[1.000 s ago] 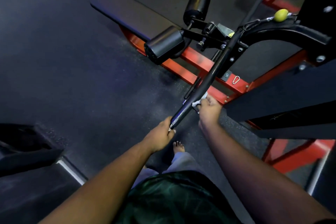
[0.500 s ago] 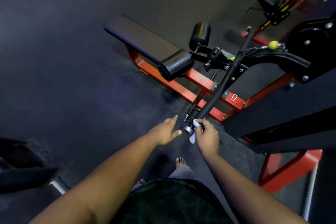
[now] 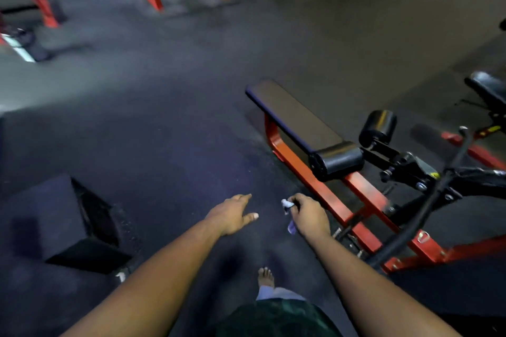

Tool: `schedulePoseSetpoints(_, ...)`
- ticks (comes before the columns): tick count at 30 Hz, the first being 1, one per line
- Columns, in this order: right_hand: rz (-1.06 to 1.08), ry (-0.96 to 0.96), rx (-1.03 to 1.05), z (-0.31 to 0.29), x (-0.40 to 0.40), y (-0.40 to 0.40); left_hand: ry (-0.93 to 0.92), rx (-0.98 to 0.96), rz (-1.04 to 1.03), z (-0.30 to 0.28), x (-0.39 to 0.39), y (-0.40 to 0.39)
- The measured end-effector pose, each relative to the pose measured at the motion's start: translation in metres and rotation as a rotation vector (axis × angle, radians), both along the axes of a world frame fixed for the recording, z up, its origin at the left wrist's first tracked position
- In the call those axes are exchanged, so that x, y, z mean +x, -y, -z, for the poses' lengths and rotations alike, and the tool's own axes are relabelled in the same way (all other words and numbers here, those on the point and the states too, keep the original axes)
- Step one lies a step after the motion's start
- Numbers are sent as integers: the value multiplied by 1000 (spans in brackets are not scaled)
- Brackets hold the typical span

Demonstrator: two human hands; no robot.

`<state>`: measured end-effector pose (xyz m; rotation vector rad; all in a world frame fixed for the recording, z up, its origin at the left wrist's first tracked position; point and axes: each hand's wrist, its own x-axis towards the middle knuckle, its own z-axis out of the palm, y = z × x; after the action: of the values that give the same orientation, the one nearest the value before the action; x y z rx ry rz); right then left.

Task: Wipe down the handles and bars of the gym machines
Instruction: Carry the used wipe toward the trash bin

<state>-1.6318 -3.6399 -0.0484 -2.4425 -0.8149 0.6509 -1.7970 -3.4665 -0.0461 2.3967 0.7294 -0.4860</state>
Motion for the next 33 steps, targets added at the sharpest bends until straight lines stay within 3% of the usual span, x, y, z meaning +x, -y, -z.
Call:
schedulePoseSetpoints(7,-279,-2,14,-13,27,-129,-19,103,-183,-17,-6,-98)
schedulePoseSetpoints(19,-619,161,2,-47,84,-342,21,187,-491,-52,12,-243)
schedulePoseSetpoints(33,-710,246,64,-81,73,-607,38,251,-573,-58,4,-477)
